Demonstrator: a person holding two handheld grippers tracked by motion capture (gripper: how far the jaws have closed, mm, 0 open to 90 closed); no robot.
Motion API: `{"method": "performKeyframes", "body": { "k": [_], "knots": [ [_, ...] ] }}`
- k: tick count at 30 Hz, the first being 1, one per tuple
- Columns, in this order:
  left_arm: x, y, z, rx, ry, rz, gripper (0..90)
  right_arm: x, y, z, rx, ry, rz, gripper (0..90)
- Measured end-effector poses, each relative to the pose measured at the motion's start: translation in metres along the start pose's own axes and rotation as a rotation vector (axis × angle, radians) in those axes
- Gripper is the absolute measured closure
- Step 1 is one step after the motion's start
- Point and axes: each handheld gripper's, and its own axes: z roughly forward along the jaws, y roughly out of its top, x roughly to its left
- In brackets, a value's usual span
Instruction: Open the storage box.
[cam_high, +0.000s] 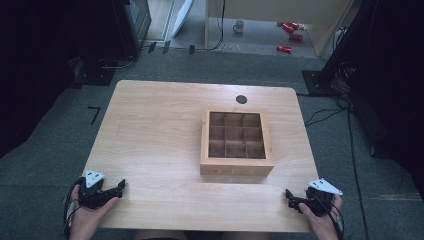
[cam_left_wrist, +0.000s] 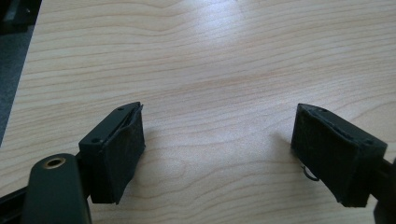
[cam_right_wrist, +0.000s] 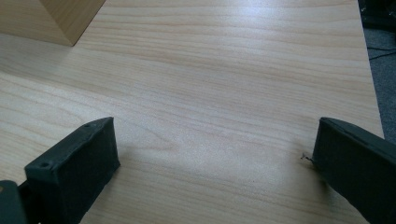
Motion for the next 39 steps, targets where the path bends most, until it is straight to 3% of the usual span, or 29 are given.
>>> {"method": "performKeyframes", "body": {
  "k": [4, 10, 12, 15, 23, 39],
  "knots": [
    [0.0, 0.001, 0.0, 0.005, 0.001, 0.005, 17.9, 0.0, 0.0, 0.0, 0.0, 0.0, 0.0, 0.1],
    [-0.004, 0.003, -0.002, -0.01, 0.034, 0.02, 18.6, 0.0, 0.0, 0.0, 0.0, 0.0, 0.0, 0.1],
    [-0.006, 0.005, -0.004, -0.018, 0.006, -0.002, 18.6, 0.0, 0.0, 0.0, 0.0, 0.001, 0.0, 0.1],
    [-0.011, 0.008, -0.004, -0.019, -0.001, 0.008, 18.7, 0.0, 0.0, 0.0, 0.0, 0.0, 0.0, 0.1],
    [-0.038, 0.026, -0.007, -0.062, -0.066, 0.02, 20.2, 0.0, 0.0, 0.0, 0.0, 0.0, 0.0, 0.1],
    [-0.102, 0.057, 0.007, -0.084, -0.183, 0.077, 21.7, 0.0, 0.0, 0.0, 0.0, 0.0, 0.0, 0.1]
  ]
}}
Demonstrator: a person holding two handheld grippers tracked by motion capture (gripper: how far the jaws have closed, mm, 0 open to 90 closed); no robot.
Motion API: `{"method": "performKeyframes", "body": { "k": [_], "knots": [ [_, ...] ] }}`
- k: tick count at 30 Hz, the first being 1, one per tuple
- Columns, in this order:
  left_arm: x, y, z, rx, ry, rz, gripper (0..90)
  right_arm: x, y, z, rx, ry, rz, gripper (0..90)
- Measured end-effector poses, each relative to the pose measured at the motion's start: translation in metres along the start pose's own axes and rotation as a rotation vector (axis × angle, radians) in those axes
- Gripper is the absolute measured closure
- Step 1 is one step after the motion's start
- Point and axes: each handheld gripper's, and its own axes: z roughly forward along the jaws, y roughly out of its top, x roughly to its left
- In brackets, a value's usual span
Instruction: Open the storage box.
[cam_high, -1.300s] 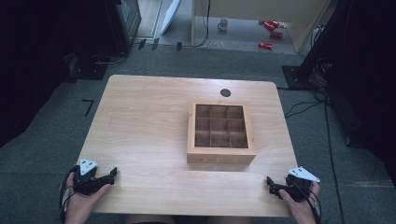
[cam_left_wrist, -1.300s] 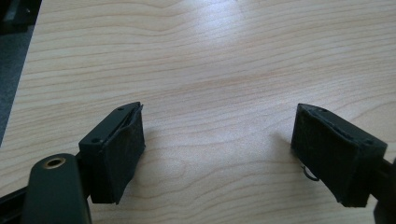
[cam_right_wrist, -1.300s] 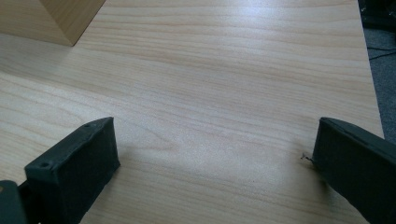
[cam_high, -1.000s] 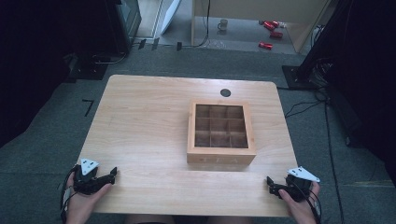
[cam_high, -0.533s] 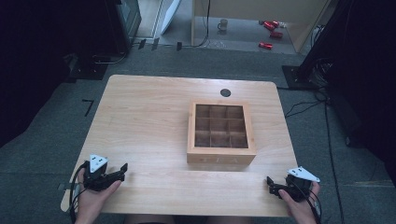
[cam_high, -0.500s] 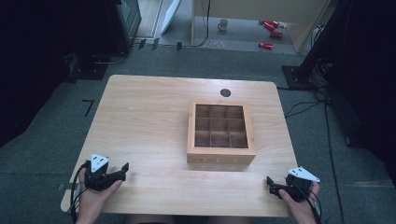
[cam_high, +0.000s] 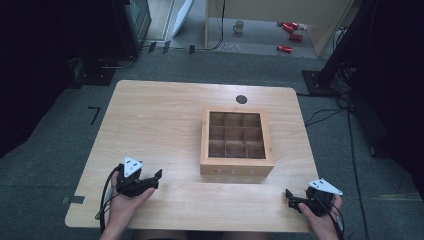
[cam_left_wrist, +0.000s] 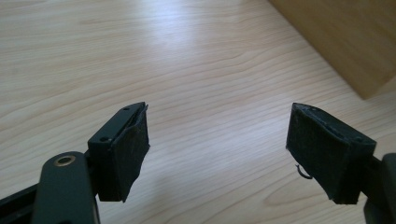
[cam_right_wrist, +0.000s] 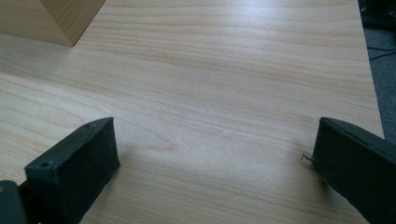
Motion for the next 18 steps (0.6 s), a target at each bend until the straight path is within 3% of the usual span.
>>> {"method": "performKeyframes", "body": {
  "k": [9, 15, 18],
  "knots": [
    [-0.036, 0.011, 0.017, -0.001, -0.078, 0.035, 22.7, 0.001, 0.001, -0.002, 0.018, 0.006, -0.007, 0.2],
    [-0.051, 0.013, 0.023, 0.006, -0.121, 0.052, 23.8, 0.009, 0.007, -0.005, -0.011, 0.082, 0.026, 1.0],
    [-0.059, 0.014, 0.026, 0.007, -0.148, 0.064, 24.8, 0.018, 0.014, -0.009, -0.042, 0.094, 0.035, 5.8]
  ]
}}
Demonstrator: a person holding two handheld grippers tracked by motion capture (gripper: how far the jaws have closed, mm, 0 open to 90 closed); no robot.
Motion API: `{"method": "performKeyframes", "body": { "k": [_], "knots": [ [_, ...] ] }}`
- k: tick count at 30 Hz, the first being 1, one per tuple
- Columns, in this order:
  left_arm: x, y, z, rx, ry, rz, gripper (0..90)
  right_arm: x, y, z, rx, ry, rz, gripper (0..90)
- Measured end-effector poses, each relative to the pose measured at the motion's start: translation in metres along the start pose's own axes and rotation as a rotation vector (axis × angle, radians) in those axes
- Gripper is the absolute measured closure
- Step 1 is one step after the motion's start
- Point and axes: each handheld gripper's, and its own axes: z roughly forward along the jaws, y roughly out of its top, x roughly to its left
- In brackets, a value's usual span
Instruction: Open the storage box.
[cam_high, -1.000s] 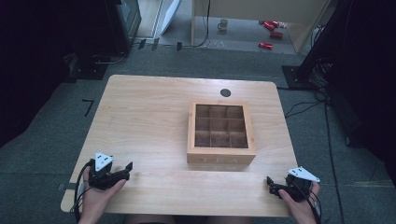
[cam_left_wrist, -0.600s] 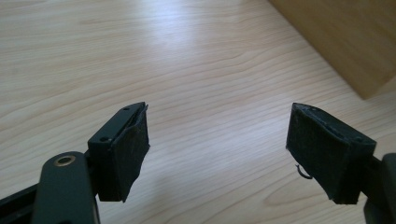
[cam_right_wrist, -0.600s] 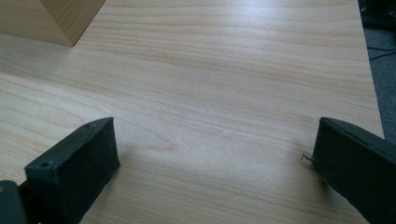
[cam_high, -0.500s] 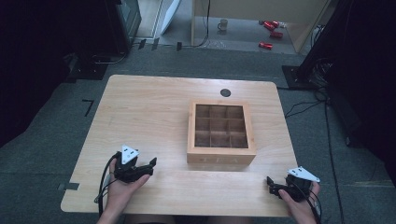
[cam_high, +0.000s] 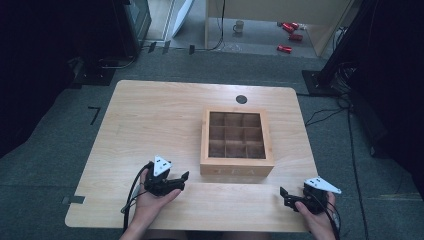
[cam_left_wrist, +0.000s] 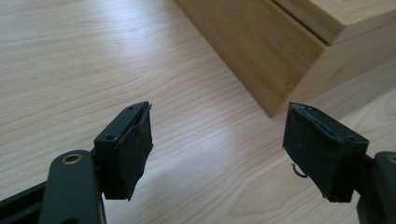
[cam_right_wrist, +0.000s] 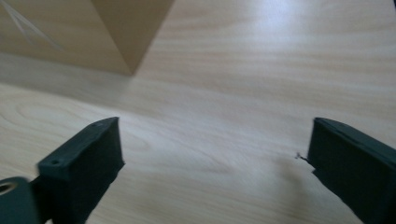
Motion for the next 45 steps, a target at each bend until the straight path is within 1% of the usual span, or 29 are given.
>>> {"method": "performKeyframes", "body": {
  "k": [2, 4, 5, 6, 7, 9, 11, 13, 16, 18, 19, 20, 22, 23, 25, 27, 29, 33, 36, 38, 41, 43, 45],
  "knots": [
    [-0.005, 0.001, 0.003, 0.001, -0.014, 0.008, 25.1, 0.007, 0.005, -0.002, -0.024, 0.012, 0.009, 7.3],
    [-0.01, 0.003, 0.005, 0.0, -0.028, 0.011, 25.4, 0.013, 0.009, -0.005, -0.045, 0.028, 0.022, 10.8],
    [-0.01, 0.003, 0.005, 0.0, -0.028, 0.011, 25.7, 0.013, 0.009, -0.005, -0.045, 0.028, 0.022, 10.8],
    [-0.015, 0.005, 0.006, -0.003, -0.046, 0.018, 26.7, 0.019, 0.012, -0.006, -0.062, 0.031, 0.025, 15.2],
    [-0.018, 0.006, 0.007, -0.009, -0.055, 0.022, 29.3, 0.022, 0.013, -0.006, -0.067, 0.038, 0.01, 18.8],
    [-0.023, 0.008, 0.009, -0.007, -0.071, 0.034, 32.6, 0.031, 0.015, -0.006, -0.068, 0.025, -0.028, 24.4],
    [-0.028, 0.01, 0.012, -0.003, -0.078, 0.042, 36.2, 0.038, 0.016, -0.005, -0.071, 0.02, -0.043, 29.8],
    [-0.031, 0.012, 0.014, 0.0, -0.08, 0.044, 39.2, 0.044, 0.018, -0.003, -0.073, 0.022, -0.047, 35.5],
    [-0.033, 0.017, 0.016, -0.006, -0.098, 0.03, 44.5, 0.051, 0.022, 0.001, -0.084, 0.017, -0.044, 42.0],
    [-0.034, 0.019, 0.017, -0.012, -0.122, 0.033, 48.9, 0.054, 0.026, 0.002, -0.097, 0.012, -0.027, 45.3],
    [-0.035, 0.02, 0.018, -0.011, -0.132, 0.032, 52.7, 0.055, 0.027, 0.003, -0.106, 0.011, -0.02, 46.5],
    [-0.036, 0.021, 0.018, -0.014, -0.133, 0.036, 55.8, 0.056, 0.029, 0.003, -0.115, 0.001, -0.016, 48.4],
    [-0.037, 0.024, 0.018, -0.02, -0.133, 0.041, 61.7, 0.058, 0.031, 0.004, -0.129, -0.027, -0.029, 51.4],
    [-0.037, 0.025, 0.018, -0.018, -0.134, 0.044, 63.7, 0.06, 0.033, 0.004, -0.131, -0.028, -0.034, 52.1],
    [-0.038, 0.026, 0.02, -0.009, -0.133, 0.047, 67.2, 0.061, 0.034, 0.005, -0.133, -0.014, -0.044, 52.7],
    [-0.038, 0.027, 0.021, 0.001, -0.119, 0.051, 69.7, 0.062, 0.035, 0.008, -0.127, -0.013, -0.05, 53.2],
    [-0.037, 0.028, 0.022, 0.008, -0.126, 0.041, 71.2, 0.061, 0.035, 0.01, -0.12, -0.014, -0.052, 53.7],
    [-0.036, 0.028, 0.019, 0.007, -0.13, 0.05, 74.2, 0.059, 0.037, 0.014, -0.118, -0.022, -0.05, 53.3],
    [-0.033, 0.03, 0.017, 0.0, -0.148, 0.036, 78.2, 0.062, 0.039, 0.016, -0.115, 0.0, -0.075, 53.3],
    [-0.032, 0.03, 0.017, 0.001, -0.153, 0.036, 78.1, 0.064, 0.04, 0.016, -0.12, 0.01, -0.083, 53.4],
    [-0.031, 0.03, 0.017, 0.002, -0.157, 0.037, 77.9, 0.065, 0.041, 0.015, -0.125, 0.018, -0.084, 53.6],
    [-0.03, 0.031, 0.018, 0.001, -0.167, 0.037, 77.8, 0.067, 0.043, 0.014, -0.137, 0.032, -0.087, 53.7],
    [-0.03, 0.031, 0.018, 0.001, -0.169, 0.039, 77.5, 0.068, 0.044, 0.013, -0.15, 0.034, -0.09, 54.0]
  ]
}}
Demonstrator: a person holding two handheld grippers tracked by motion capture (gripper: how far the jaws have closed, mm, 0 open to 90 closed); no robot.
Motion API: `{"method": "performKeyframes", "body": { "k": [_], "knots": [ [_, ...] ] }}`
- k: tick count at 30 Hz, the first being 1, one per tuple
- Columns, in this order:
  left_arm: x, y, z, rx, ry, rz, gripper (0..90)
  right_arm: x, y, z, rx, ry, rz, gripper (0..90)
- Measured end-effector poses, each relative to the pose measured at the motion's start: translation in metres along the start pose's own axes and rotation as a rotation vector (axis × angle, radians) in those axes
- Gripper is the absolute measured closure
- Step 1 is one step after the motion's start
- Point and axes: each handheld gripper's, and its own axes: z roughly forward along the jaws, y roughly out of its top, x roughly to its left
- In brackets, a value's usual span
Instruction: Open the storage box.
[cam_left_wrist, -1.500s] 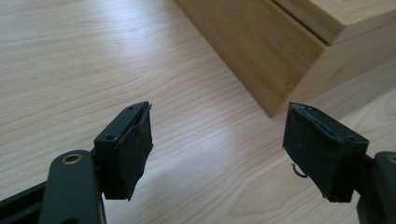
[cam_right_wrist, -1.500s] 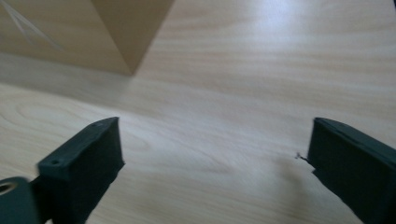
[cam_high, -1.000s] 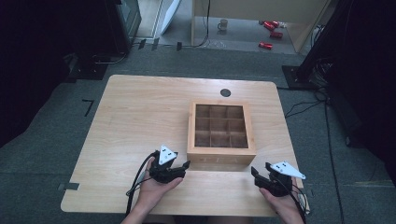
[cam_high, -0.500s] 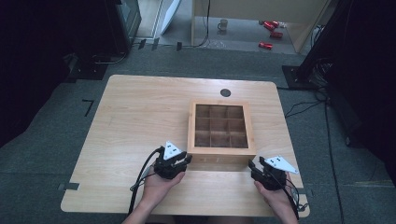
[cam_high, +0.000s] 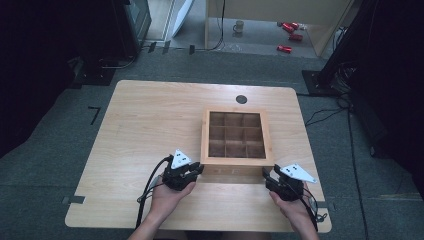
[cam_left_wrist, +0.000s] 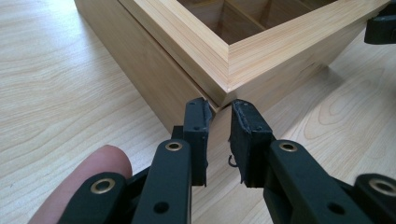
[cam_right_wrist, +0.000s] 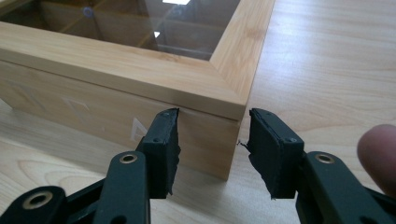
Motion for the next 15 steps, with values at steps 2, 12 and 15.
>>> {"method": "performKeyframes", "body": {
  "k": [2, 12, 15],
  "knots": [
    [0.0004, 0.0008, -0.0005, -0.005, -0.008, 0.003, 77.4, 0.001, 0.0011, -0.0013, -0.009, 0.005, -0.001, 54.4],
    [0.0003, 0.007, -0.0034, -0.027, -0.027, 0.007, 76.5, 0.0026, 0.0049, -0.0048, -0.041, 0.009, 0.014, 55.2],
    [-0.0005, 0.0082, -0.0039, -0.041, -0.026, 0.004, 74.7, 0.0029, 0.0072, -0.0071, -0.054, 0.008, 0.02, 55.2]
  ]
}}
